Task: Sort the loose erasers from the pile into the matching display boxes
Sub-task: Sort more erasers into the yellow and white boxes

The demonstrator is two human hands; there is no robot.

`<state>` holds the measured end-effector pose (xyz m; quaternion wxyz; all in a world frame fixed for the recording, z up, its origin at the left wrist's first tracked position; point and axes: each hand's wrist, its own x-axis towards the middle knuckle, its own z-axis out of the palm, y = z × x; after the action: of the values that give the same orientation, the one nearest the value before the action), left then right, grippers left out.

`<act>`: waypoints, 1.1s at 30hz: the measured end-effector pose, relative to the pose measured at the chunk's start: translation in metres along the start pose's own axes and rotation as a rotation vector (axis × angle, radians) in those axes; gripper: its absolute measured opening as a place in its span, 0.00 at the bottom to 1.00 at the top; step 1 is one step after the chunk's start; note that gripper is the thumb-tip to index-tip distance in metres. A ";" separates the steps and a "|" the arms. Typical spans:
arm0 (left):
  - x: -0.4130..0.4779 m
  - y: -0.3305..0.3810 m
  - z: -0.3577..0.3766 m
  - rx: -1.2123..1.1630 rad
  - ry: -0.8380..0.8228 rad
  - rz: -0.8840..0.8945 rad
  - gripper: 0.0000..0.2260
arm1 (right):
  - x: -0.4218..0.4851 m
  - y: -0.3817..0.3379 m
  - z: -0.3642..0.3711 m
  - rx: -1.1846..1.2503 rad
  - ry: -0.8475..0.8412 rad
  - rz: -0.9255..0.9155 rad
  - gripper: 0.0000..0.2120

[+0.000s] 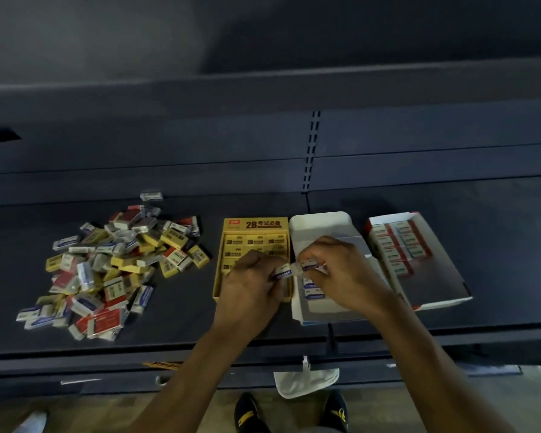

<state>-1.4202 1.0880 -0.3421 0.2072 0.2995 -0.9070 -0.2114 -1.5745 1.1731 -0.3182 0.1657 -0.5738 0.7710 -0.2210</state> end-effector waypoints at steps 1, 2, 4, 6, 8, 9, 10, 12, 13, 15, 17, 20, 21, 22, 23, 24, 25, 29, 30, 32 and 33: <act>0.002 0.004 0.003 -0.003 -0.014 0.008 0.13 | -0.003 0.004 -0.004 -0.017 -0.003 0.013 0.11; 0.003 0.007 0.007 -0.007 -0.031 0.016 0.12 | -0.007 0.007 -0.008 -0.032 -0.004 0.024 0.11; 0.004 0.013 0.014 -0.004 -0.062 0.035 0.12 | -0.013 0.014 -0.013 -0.041 -0.001 0.043 0.10; 0.005 0.018 0.020 0.012 -0.083 0.051 0.13 | -0.017 0.021 -0.016 -0.042 0.006 0.061 0.09; 0.006 0.023 0.024 0.024 -0.104 0.067 0.13 | -0.021 0.028 -0.018 -0.053 0.009 0.075 0.08; 0.006 0.024 0.026 0.040 -0.113 0.077 0.13 | -0.023 0.031 -0.019 -0.062 0.012 0.082 0.08; 0.007 0.026 0.028 0.057 -0.121 0.088 0.13 | -0.026 0.034 -0.019 -0.077 0.017 0.083 0.07; 0.006 0.028 0.030 0.073 -0.133 0.108 0.13 | -0.030 0.040 -0.020 -0.101 0.024 0.071 0.05; 0.006 0.029 0.030 0.074 -0.141 0.115 0.12 | -0.032 0.043 -0.020 -0.105 0.031 0.068 0.04; 0.006 0.032 0.031 0.080 -0.155 0.121 0.11 | -0.036 0.048 -0.021 -0.106 0.052 0.073 0.03; 0.005 0.035 0.031 0.091 -0.159 0.125 0.11 | -0.040 0.053 -0.020 -0.114 0.055 0.083 0.04; 0.002 0.037 0.032 0.101 -0.175 0.128 0.13 | -0.044 0.059 -0.018 -0.139 0.024 0.084 0.06; 0.002 0.038 0.032 0.102 -0.181 0.127 0.13 | -0.045 0.060 -0.017 -0.145 0.021 0.088 0.07; 0.001 0.038 0.032 0.104 -0.184 0.126 0.14 | -0.046 0.061 -0.016 -0.153 0.020 0.091 0.07; 0.000 0.038 0.032 0.107 -0.188 0.124 0.14 | -0.047 0.062 -0.015 -0.164 0.021 0.093 0.08; 0.000 0.038 0.032 0.108 -0.191 0.120 0.13 | -0.047 0.063 -0.013 -0.178 0.025 0.096 0.08; 0.000 0.038 0.031 0.107 -0.196 0.115 0.13 | -0.047 0.064 -0.011 -0.189 0.031 0.101 0.08; 0.000 0.039 0.029 0.107 -0.201 0.108 0.12 | -0.047 0.064 -0.004 -0.234 0.086 0.130 0.07; 0.000 0.039 0.029 0.107 -0.201 0.108 0.12 | -0.047 0.063 -0.002 -0.245 0.099 0.135 0.07; -0.001 0.039 0.028 0.112 -0.206 0.107 0.12 | -0.048 0.062 0.001 -0.259 0.111 0.140 0.06; -0.001 0.039 0.028 0.123 -0.209 0.109 0.12 | -0.048 0.062 0.002 -0.260 0.120 0.139 0.06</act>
<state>-1.4516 1.1250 -0.3458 0.1042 0.2382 -0.9498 -0.1740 -1.6104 1.2340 -0.3527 0.0585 -0.5212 0.8396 -0.1414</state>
